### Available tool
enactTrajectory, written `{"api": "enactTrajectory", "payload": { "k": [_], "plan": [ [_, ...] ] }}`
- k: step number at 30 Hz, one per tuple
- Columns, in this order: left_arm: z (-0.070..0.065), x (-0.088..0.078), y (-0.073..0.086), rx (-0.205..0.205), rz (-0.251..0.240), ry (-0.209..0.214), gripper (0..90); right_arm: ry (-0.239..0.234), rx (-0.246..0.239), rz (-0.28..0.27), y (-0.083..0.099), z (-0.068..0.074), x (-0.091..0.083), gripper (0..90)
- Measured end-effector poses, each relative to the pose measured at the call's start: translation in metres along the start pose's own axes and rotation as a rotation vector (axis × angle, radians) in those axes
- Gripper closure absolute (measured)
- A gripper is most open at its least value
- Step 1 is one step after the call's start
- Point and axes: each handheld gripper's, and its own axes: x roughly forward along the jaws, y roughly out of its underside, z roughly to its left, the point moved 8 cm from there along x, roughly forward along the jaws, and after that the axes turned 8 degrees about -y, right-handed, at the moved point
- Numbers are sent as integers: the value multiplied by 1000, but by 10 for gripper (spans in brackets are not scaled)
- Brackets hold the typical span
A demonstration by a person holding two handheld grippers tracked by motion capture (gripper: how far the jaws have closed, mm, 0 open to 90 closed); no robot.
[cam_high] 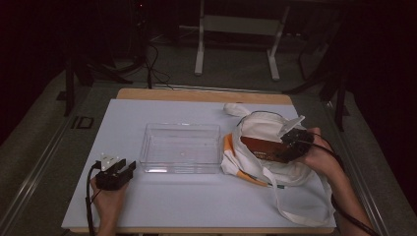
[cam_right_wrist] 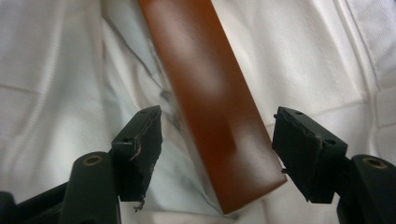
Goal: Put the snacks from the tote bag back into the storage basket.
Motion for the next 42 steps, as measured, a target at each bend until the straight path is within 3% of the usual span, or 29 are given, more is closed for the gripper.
{"api": "enactTrajectory", "payload": {
  "k": [10,17,27,34,35,42],
  "plan": [
    [0,0,0,0,0,0,577,-18,5,42,4,-9,8,328],
    [0,0,0,-1,1,2,577,-86,37,81,10,-18,19,309],
    [0,0,0,0,1,3,575,-117,41,155,17,-21,33,290],
    [0,0,0,-1,1,3,575,-148,10,168,12,-8,27,384],
    [0,0,0,1,1,2,575,-149,3,195,12,-4,25,404],
    [0,0,0,1,1,2,573,-164,5,248,13,-1,26,404]
  ]
}}
